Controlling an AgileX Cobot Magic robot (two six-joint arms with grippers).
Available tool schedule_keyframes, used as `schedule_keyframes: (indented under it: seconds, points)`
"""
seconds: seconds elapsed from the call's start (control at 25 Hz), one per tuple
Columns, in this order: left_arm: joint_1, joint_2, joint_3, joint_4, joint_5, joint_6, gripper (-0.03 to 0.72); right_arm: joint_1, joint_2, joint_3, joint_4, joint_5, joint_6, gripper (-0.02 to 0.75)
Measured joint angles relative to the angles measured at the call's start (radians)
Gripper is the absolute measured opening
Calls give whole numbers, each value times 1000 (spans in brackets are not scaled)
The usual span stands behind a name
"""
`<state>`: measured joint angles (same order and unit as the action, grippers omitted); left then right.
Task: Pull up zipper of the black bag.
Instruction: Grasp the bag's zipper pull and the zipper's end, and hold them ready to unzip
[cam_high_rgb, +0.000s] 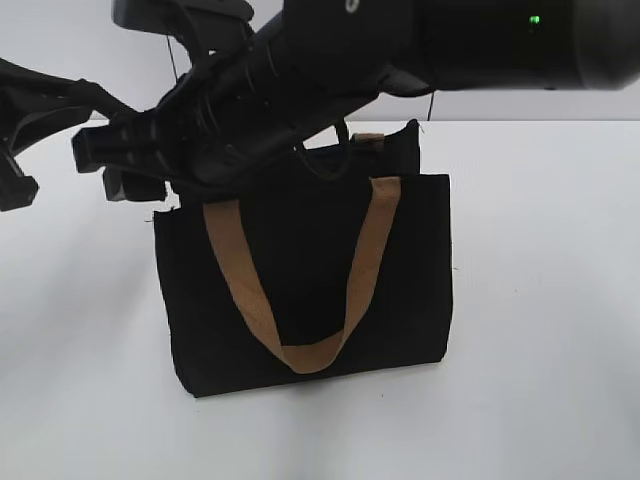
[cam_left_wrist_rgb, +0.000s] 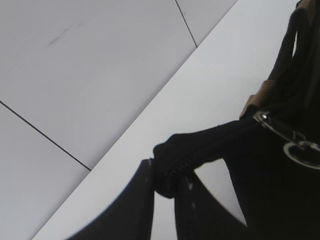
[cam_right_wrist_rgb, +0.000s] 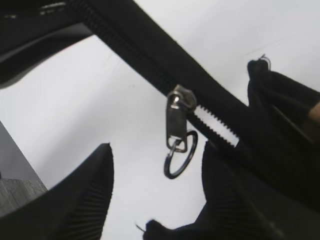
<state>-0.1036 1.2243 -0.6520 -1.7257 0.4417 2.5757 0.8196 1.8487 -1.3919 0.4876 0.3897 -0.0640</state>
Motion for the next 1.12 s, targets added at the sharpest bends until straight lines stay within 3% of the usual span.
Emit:
schedule_keyframes:
  seconds: [0.4,0.96,1.12]
  points:
    - [0,0,0,0,4,-15,76,0,26,0,70,-69,15,419]
    - [0,0,0,-1,3,-26,76,0,32,0,71,-77,23,20]
    - [-1,0,0,3,-14,-39,76,0,32,0,71,-62,23,-1]
